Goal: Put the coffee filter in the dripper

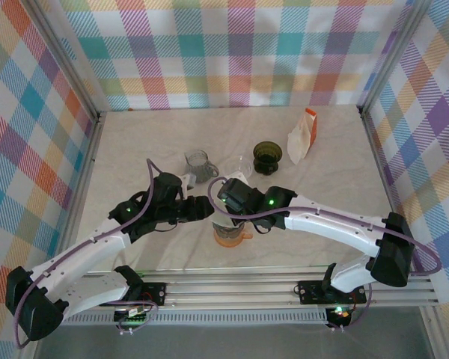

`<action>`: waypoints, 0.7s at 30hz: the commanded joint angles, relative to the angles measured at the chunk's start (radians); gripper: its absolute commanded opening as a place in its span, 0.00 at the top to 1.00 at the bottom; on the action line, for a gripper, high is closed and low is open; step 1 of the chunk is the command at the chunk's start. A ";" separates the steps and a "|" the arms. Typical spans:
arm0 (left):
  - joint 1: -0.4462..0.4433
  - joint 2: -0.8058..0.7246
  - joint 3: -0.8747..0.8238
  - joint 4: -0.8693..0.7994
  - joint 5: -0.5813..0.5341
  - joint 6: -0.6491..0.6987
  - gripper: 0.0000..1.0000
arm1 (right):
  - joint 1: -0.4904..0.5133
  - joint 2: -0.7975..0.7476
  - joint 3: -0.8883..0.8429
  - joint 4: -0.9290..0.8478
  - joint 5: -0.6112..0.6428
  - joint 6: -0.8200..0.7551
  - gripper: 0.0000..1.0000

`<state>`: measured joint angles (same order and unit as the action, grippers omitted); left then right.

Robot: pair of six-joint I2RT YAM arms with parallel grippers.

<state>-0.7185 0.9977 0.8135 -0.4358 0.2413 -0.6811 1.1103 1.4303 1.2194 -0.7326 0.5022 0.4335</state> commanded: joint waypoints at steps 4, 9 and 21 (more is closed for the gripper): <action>-0.019 0.020 -0.022 0.011 -0.011 0.013 0.59 | 0.007 0.005 0.023 -0.024 0.029 0.026 0.95; -0.026 0.027 -0.028 0.011 -0.010 0.020 0.62 | 0.007 0.000 0.029 -0.032 0.022 0.037 0.74; -0.035 0.033 -0.028 0.012 -0.014 0.018 0.62 | -0.067 0.080 0.126 -0.142 -0.168 -0.009 0.37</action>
<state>-0.7395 1.0325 0.7952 -0.4351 0.2413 -0.6796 1.0626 1.4639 1.3128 -0.8097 0.3996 0.4480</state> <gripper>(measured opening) 0.378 0.629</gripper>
